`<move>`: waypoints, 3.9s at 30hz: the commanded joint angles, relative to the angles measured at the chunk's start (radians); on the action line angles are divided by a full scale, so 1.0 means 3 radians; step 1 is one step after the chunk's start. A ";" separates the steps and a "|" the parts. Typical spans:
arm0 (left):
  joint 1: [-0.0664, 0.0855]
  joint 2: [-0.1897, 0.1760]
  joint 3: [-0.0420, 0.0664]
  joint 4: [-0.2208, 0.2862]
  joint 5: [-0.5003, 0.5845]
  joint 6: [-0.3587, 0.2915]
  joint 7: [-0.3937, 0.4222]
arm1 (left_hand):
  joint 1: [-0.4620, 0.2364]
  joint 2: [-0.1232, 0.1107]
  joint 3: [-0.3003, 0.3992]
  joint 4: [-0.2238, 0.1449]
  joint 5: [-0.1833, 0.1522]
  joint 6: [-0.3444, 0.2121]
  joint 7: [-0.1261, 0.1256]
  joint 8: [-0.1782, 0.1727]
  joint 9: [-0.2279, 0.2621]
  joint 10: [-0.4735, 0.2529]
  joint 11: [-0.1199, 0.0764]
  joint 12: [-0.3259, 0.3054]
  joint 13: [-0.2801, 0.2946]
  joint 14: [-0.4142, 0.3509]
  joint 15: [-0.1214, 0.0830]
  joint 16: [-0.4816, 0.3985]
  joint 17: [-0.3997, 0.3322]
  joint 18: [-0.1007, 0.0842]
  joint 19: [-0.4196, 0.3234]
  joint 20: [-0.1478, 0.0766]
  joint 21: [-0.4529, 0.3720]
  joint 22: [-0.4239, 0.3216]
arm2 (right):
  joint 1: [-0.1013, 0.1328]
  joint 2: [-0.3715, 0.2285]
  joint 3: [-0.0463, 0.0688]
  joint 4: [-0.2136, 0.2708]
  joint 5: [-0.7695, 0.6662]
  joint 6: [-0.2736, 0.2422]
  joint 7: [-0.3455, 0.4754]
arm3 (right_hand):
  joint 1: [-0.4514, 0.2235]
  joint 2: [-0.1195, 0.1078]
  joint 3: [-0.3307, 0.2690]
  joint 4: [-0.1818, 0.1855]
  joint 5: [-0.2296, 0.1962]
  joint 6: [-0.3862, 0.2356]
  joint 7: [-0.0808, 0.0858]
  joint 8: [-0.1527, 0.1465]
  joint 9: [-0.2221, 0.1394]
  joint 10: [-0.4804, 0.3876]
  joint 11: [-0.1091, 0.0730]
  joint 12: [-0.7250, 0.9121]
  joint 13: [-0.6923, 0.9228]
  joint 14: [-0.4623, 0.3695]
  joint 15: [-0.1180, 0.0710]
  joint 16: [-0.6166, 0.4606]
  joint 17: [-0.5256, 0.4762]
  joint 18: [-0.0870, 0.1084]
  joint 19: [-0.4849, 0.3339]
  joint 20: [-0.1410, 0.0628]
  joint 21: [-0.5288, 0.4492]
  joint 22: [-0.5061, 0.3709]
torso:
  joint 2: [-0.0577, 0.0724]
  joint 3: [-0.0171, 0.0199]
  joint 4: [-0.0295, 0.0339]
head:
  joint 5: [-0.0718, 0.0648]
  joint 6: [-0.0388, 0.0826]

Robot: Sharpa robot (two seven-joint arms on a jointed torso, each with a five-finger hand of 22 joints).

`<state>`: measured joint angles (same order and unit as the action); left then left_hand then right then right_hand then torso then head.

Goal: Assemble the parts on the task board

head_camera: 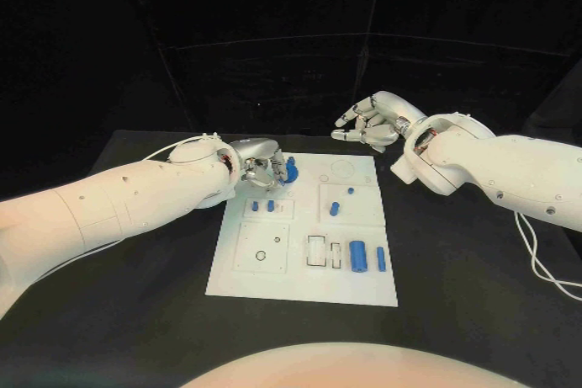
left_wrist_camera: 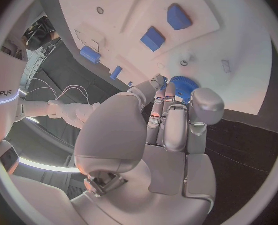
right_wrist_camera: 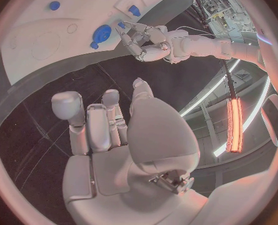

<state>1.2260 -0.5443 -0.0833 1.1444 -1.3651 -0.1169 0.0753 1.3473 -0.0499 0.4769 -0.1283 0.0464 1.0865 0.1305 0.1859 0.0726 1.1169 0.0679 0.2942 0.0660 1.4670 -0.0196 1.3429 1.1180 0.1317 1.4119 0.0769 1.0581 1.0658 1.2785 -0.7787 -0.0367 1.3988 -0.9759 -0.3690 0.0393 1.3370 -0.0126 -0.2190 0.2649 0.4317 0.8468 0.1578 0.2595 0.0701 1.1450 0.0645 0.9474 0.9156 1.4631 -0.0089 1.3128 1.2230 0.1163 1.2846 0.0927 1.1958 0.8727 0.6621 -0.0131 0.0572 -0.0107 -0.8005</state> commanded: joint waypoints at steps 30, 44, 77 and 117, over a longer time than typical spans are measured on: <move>0.0004 -0.0127 0.0010 -0.0079 0.0177 0.0280 -0.0096 | -0.0077 -0.0057 0.0042 -0.0011 0.0006 0.0002 0.0013 -0.0042 -0.0003 0.0028 -0.0001 -0.0054 0.0000 0.0082 0.0006 -0.0020 -0.0037 -0.0054 -0.0024 0.0012 0.0028 0.0019 | 0.0005 0.0002 0.0002 -0.0015 0.0008 -0.0009 0.0031 | 0.0012 0.0020 -0.0003 -0.0018 0.0019 -0.0008 -0.0020 0.0011 -0.0005 0.0012 -0.0003 -0.0019 -0.0003 0.0098 -0.0024 -0.0011 -0.0004 0.0036 -0.0001 -0.0014 -0.0022 -0.0004 | 0.0005 0.0004 -0.0009 | 0.0034 -0.0026; 0.0001 -0.0079 0.0003 -0.0104 0.0177 0.0363 -0.0093 | -0.0081 -0.0060 0.0044 -0.0012 0.0006 0.0005 0.0011 -0.0043 -0.0002 0.0033 -0.0002 -0.0057 0.0001 0.0080 0.0006 -0.0023 -0.0047 -0.0054 -0.0026 0.0012 0.0027 0.0019 | 0.0005 0.0004 0.0002 -0.0014 0.0008 -0.0009 0.0029 | 0.0012 0.0020 -0.0003 -0.0018 0.0019 -0.0008 -0.0020 0.0011 -0.0005 0.0012 -0.0003 -0.0019 -0.0003 0.0098 -0.0024 -0.0011 -0.0004 0.0036 -0.0001 -0.0014 -0.0022 -0.0004 | 0.0003 0.0000 -0.0005 | 0.0034 -0.0032; -0.0001 -0.0088 0.0001 -0.0095 0.0177 0.0416 -0.0090 | -0.0167 -0.0179 0.0040 -0.0043 0.0008 -0.0248 0.0041 -0.0224 -0.0030 0.0012 0.0021 -0.0146 0.0000 0.0074 0.0022 -0.0027 -0.0089 -0.0058 -0.0034 0.0025 0.0054 0.0057 | 0.0005 0.0002 0.0002 -0.0020 0.0008 0.0002 0.0015 | 0.0012 0.0020 -0.0003 -0.0018 0.0019 -0.0008 -0.0020 0.0011 -0.0005 0.0012 -0.0003 -0.0019 -0.0003 0.0098 -0.0024 -0.0011 -0.0004 0.0036 -0.0001 -0.0014 -0.0022 -0.0004 | 0.0002 0.0001 -0.0007 | 0.0021 -0.0049; -0.0001 -0.0371 0.0006 0.0006 0.1028 -0.0110 0.0139 | -0.0193 -0.0242 -0.0194 -0.0050 0.0013 -0.0465 0.0125 -0.0363 -0.0014 -0.0571 0.0151 -0.0469 -0.0007 0.0039 0.0123 -0.0059 -0.0257 0.0020 -0.0173 0.0118 -0.0335 -0.0282 | -0.0050 -0.0015 0.0000 -0.0081 -0.1152 0.0380 -0.0245 | 0.0813 0.0060 0.0302 -0.0334 -0.0424 0.0416 -0.0043 -0.0047 -0.0015 -0.0185 -0.0004 -0.2071 -0.1898 0.0124 -0.0032 -0.0172 -0.0165 -0.0046 0.0246 -0.0029 0.0281 0.0476 | -0.0001 0.0001 -0.0008 | 0.0006 -0.0029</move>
<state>1.2239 -0.6467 -0.0828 1.1409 -1.2213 -0.0640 0.0540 1.2816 -0.1258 0.4237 -0.1421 0.0465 0.9448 0.1606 0.0776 0.0674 0.9503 0.1126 0.1583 0.0627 1.4653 0.0112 1.3281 1.0417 0.1317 1.3674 0.1144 0.9619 0.9850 1.2653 -0.7814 -0.0368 1.3708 -1.1733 -0.2934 -0.0230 1.5699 0.0032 -0.1366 0.1653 0.3088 0.9638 0.1425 0.2516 0.0670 1.0814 0.0649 0.3441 0.3636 1.4669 -0.0128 1.2634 1.1789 0.1163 1.3533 0.0821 1.2770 1.0128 0.6624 -0.0132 0.0555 -0.0085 -0.8101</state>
